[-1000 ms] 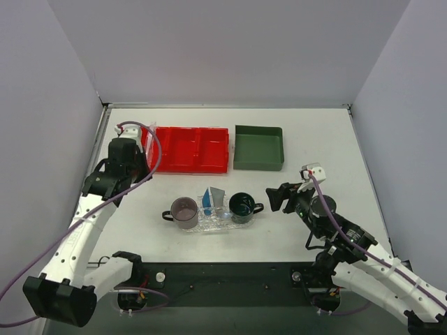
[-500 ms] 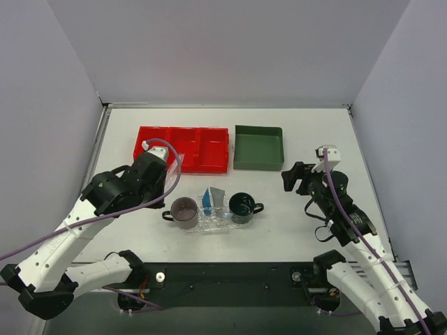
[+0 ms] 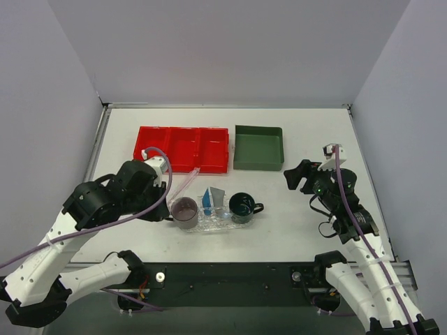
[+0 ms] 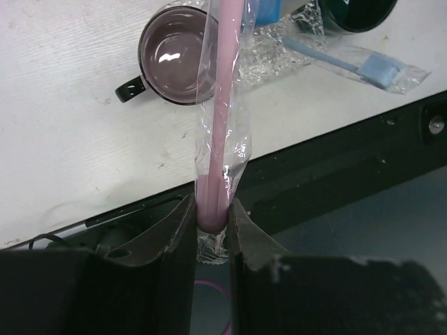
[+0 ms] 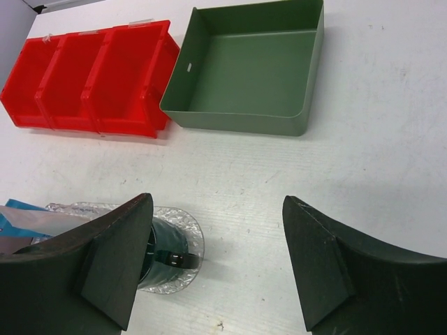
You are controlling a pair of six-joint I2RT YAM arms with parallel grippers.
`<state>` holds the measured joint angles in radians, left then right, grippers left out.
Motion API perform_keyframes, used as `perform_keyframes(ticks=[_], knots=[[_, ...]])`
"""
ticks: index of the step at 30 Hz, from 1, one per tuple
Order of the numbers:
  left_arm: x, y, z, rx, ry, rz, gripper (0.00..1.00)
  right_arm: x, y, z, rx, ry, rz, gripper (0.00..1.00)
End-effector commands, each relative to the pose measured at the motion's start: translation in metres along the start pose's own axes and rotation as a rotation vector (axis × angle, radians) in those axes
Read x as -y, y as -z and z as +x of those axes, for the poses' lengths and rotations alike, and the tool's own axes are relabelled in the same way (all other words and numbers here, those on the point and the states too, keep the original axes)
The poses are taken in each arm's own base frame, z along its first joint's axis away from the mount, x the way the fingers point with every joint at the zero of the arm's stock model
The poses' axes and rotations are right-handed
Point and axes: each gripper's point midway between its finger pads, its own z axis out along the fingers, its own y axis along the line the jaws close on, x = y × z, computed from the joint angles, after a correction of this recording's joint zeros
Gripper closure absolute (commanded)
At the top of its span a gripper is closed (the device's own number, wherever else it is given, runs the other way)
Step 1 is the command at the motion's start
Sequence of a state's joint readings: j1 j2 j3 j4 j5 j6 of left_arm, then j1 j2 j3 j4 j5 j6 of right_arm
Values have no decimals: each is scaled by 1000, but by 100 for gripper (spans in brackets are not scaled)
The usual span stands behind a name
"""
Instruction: Prepare toiletry sets of a toothbrush and toothpaste on the tray
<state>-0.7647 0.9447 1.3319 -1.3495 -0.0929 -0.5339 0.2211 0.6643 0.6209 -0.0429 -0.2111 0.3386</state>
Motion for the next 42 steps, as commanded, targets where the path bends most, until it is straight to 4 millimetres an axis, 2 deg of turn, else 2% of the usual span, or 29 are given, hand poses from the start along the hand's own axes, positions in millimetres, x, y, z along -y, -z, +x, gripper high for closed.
perform_keyframes(ticks=[1,6,9,10,11,13,16,18,19,20,21,22,23,25,26,27,28,30,31,33,34,42], knots=[[-16,31,50,-166,-85,18,100,-3,-2,-4,9,-13,-23,30],[-11,39,61,-169,-203,124,100,1,-6,-1,-6,-16,-16,31],[-15,35,72,-194,-236,123,100,2,-8,1,-18,-36,-21,32],[-16,33,73,-195,-235,117,100,-6,-6,4,-30,-41,-68,32],[-17,31,72,-187,-241,109,100,-16,-2,-10,37,-34,-119,32],[-16,31,66,-147,-240,113,100,-29,6,-21,79,-48,-180,29],[-13,28,59,-140,-234,103,100,-68,31,-46,141,9,-356,27],[-13,28,58,-159,-223,87,100,-110,55,-58,175,94,-557,25],[-11,27,59,-199,-219,77,100,-124,62,-60,180,136,-619,24],[-10,27,60,-219,-221,79,100,-132,61,-54,159,205,-658,24],[-5,29,60,-232,-216,100,100,-156,69,-42,123,265,-742,23],[-2,29,59,-241,-210,107,100,-170,76,-51,139,319,-766,23],[1,31,58,-240,-206,117,100,-178,67,-31,63,412,-778,23],[8,37,55,-235,-202,151,100,-212,77,-20,34,523,-837,23],[10,38,56,-238,-201,166,100,-222,68,-3,-28,576,-846,24],[12,39,55,-238,-197,175,100,-229,65,1,-21,645,-846,25],[16,41,57,-253,-198,196,100,-253,70,15,-48,702,-917,26],[18,41,59,-262,-196,209,100,-270,71,29,-43,810,-963,27],[18,41,62,-273,-197,217,100,-281,70,43,-59,859,-979,27],[18,41,63,-270,-196,219,100,-294,71,47,-39,919,-1002,26],[18,42,64,-269,-196,223,100,-300,68,58,-45,966,-1018,26],[18,45,69,-267,-201,247,100,-321,55,68,29,1109,-1020,23]])
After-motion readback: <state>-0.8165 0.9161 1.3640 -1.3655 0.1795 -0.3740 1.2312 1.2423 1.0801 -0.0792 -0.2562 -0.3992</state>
